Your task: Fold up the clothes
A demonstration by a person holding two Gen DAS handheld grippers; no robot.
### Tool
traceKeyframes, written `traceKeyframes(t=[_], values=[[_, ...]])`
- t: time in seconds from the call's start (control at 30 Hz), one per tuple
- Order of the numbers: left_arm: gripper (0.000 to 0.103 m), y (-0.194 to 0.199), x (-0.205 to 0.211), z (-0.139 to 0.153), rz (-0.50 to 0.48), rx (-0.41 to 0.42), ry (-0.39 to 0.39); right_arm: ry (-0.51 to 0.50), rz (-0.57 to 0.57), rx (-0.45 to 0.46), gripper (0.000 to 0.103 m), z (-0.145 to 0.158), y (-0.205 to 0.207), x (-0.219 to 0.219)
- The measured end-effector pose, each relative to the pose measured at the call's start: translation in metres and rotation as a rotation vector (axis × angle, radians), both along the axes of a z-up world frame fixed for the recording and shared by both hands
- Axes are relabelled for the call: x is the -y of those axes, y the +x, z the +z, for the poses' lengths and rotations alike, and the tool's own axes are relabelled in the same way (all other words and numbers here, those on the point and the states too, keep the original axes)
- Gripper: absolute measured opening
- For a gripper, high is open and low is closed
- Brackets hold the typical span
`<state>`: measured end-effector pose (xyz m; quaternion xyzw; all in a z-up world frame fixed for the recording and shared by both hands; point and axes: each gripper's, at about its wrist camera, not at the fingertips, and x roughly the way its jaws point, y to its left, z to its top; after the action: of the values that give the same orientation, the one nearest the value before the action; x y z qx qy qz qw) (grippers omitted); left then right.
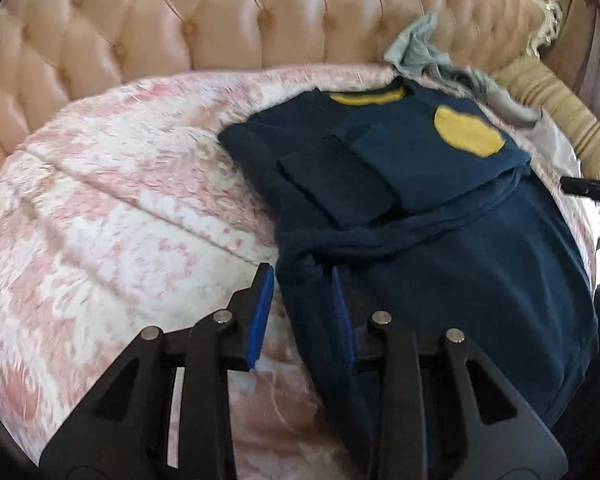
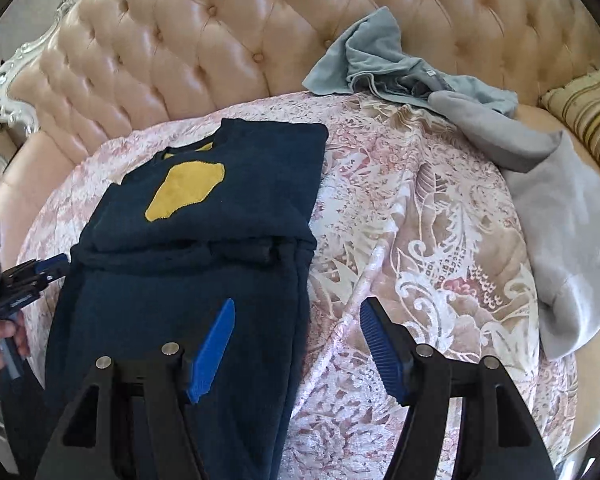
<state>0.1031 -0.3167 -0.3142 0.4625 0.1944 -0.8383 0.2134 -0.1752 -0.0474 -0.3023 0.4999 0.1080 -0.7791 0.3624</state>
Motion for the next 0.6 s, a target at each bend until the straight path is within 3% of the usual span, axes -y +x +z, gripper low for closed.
traceKeyframes(t=[0.03,0.2,0.3,0.47,0.6], values=[[0.011,0.004,0.003,-0.001,0.011,0.0,0.011,0.005,-0.003,-0.002,0.066,-0.001,-0.001,-0.002],[0.01,0.022,0.02,-0.007,0.086,-0.06,0.119,0.027,-0.035,-0.043,0.066,-0.005,-0.012,-0.011],[0.01,0.021,0.019,-0.01,0.091,-0.064,0.118,0.036,0.0,-0.061,0.066,-0.007,-0.013,-0.003],[0.01,0.023,0.016,-0.014,0.095,-0.065,0.101,0.145,0.137,-0.181,0.066,-0.013,-0.003,0.036],[0.01,0.024,0.013,-0.013,0.095,-0.062,0.077,0.209,0.163,-0.214,0.066,-0.02,-0.005,0.06]])
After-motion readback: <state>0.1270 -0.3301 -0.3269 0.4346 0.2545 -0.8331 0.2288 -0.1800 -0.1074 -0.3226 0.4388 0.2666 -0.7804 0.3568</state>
